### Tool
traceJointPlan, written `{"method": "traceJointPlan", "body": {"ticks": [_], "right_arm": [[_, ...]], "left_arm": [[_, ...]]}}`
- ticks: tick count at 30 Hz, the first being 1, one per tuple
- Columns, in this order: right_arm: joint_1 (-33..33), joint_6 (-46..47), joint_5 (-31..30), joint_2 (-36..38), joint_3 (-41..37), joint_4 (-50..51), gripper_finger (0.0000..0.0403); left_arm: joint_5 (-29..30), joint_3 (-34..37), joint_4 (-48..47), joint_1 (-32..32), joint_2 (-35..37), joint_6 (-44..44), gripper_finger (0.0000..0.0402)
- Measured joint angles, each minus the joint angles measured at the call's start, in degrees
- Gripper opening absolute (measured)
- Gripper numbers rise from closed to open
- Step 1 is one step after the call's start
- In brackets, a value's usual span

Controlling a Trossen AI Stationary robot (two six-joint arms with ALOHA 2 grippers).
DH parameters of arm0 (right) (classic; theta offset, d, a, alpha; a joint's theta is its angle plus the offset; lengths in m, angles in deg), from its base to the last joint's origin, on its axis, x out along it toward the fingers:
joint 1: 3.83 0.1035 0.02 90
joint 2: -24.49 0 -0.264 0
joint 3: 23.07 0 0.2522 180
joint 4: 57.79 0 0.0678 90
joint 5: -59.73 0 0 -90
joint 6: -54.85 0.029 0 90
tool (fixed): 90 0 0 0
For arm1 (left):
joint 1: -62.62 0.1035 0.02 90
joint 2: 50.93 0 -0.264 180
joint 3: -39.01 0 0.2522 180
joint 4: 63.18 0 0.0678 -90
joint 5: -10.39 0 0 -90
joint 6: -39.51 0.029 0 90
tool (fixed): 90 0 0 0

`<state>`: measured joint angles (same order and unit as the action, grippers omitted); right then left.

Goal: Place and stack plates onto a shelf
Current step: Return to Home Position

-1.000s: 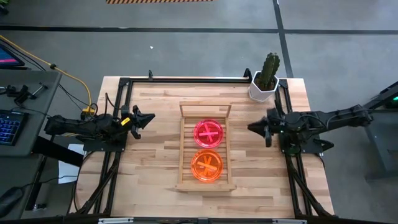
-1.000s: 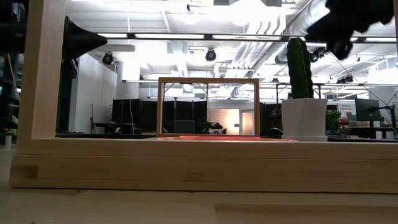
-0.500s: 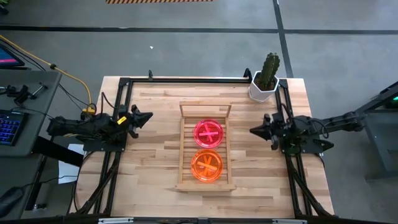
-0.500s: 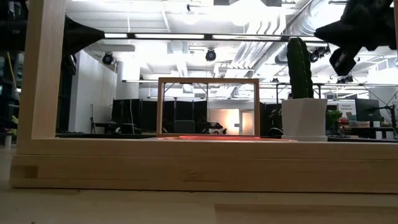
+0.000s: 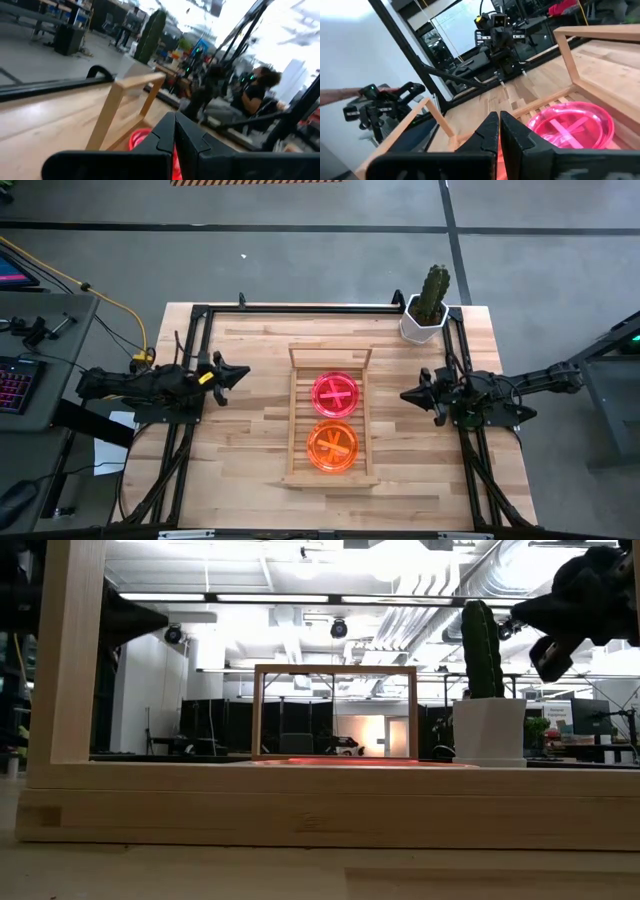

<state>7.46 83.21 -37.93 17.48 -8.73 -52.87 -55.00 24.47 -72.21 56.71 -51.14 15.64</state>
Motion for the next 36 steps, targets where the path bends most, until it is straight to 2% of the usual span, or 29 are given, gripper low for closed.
{"method": "traceJointPlan", "body": {"ticks": [11,29,36], "right_arm": [[0.0,-7.7,0.1,0.0,0.0,1.7,0.0],[0.0,-7.9,-1.3,0.0,0.0,3.7,0.0],[-4.2,-7.8,-0.9,7.0,0.0,6.2,0.0]], "left_arm": [[-0.1,0.1,-1.0,0.0,0.0,0.0,0.0001],[0.0,0.1,-1.0,0.0,0.0,0.0,0.0001],[0.0,0.1,-1.0,0.0,0.0,0.0,0.0001]]}}
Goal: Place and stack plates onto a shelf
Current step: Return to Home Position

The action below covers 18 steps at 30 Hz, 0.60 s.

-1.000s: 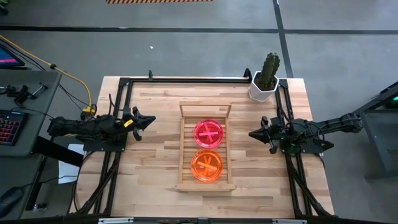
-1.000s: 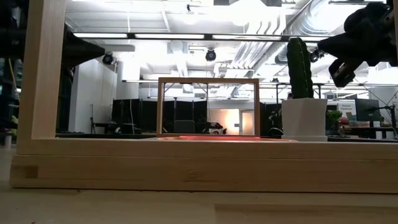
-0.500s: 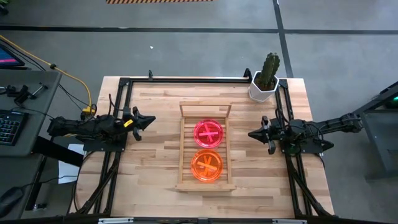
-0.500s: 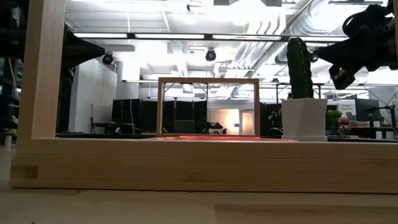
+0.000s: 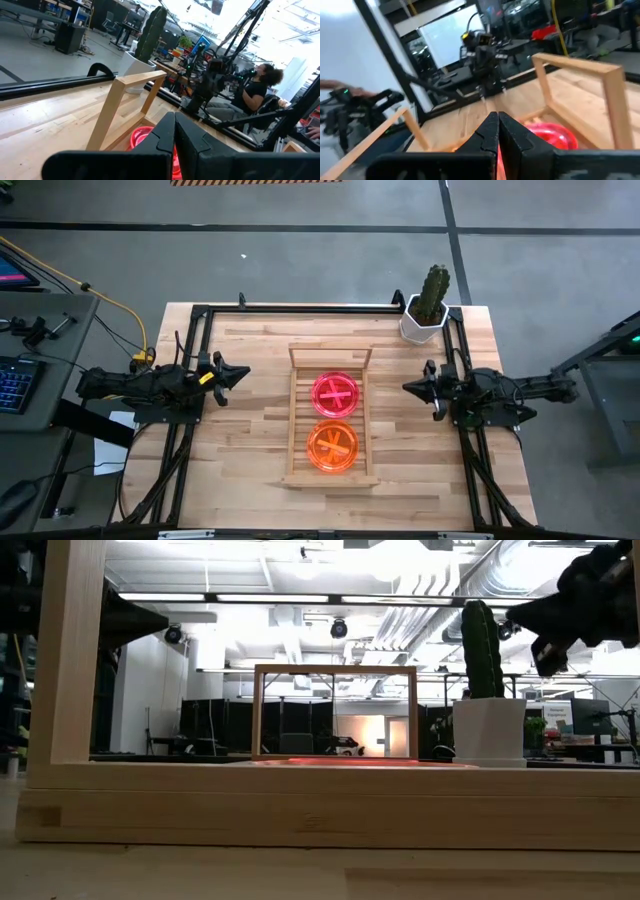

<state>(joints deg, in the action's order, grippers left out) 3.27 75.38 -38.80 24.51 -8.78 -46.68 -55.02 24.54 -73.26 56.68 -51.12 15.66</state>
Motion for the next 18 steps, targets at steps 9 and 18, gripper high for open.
{"method": "traceJointPlan", "body": {"ticks": [9,18], "right_arm": [[-2.2,0.0,-0.3,0.0,0.0,-2.2,0.0],[-2.2,0.1,-0.3,-0.4,0.0,-1.6,0.0]], "left_arm": [[0.1,0.0,0.0,0.0,0.0,0.0,0.0001],[0.0,0.0,0.1,-0.8,0.0,0.0,0.0001]]}}
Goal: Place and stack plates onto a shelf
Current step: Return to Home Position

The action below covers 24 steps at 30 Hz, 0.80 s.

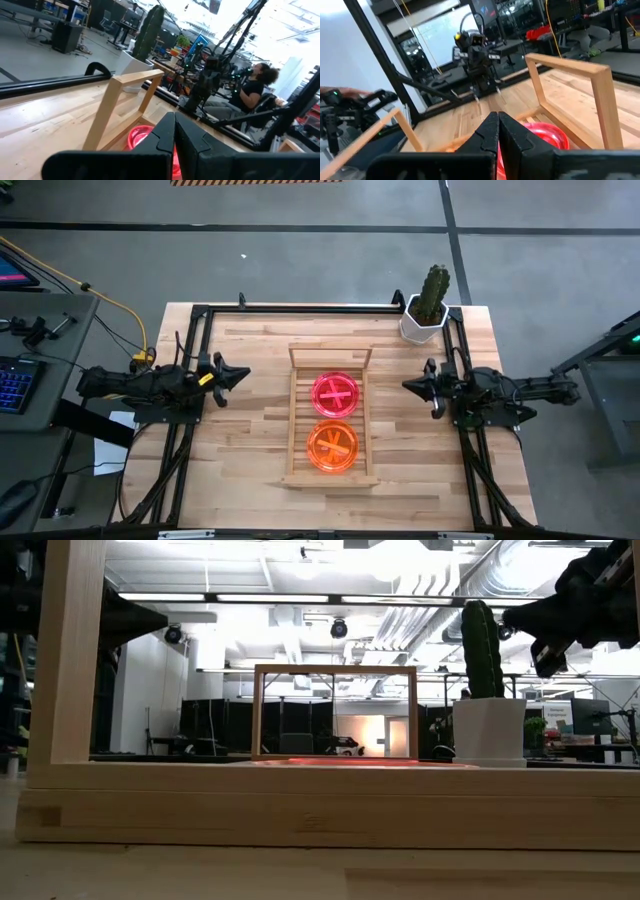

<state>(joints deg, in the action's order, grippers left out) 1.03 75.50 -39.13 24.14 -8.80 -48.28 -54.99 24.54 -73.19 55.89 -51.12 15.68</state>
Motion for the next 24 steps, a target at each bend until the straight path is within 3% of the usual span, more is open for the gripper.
{"method": "traceJointPlan", "body": {"ticks": [24], "right_arm": [[0.0,-0.1,0.0,-0.4,0.0,1.9,0.0]], "left_arm": [[0.0,0.0,0.0,-0.6,-1.4,0.0,0.0001]]}}
